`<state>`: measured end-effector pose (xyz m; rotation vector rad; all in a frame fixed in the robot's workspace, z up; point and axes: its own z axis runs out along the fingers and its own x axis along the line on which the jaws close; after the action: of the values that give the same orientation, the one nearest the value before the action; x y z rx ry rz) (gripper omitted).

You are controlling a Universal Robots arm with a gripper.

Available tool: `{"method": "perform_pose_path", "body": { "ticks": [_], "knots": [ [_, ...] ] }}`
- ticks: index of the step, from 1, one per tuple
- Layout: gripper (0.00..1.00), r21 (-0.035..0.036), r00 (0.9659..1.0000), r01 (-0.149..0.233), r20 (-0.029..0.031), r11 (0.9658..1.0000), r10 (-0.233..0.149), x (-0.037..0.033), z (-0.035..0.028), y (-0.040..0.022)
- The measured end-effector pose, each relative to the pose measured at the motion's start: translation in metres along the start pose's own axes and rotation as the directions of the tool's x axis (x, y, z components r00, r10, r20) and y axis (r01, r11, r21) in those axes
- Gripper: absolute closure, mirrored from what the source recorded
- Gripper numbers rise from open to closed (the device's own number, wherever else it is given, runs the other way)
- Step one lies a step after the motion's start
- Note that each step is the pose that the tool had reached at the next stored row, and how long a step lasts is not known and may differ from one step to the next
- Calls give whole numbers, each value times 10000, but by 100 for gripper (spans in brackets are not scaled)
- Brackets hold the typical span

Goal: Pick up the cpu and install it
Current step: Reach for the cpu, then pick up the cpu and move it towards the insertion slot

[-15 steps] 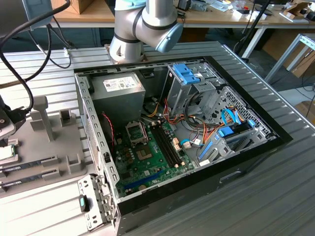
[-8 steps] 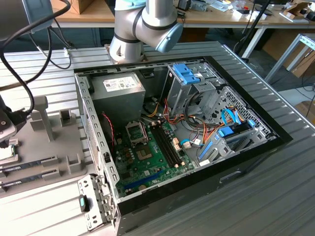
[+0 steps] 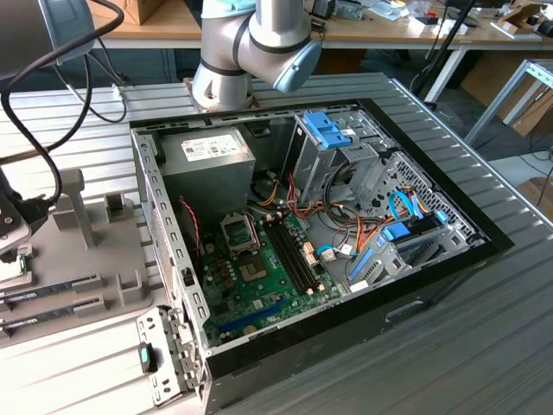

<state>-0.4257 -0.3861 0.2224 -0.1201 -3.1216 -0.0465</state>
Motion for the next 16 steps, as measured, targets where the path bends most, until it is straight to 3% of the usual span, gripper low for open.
{"method": "perform_pose_path", "body": {
  "ticks": [16],
  "knots": [
    [89, -1, 10000, 1, 2, 10000, -1, 47, 9, -4]
  ]
}}
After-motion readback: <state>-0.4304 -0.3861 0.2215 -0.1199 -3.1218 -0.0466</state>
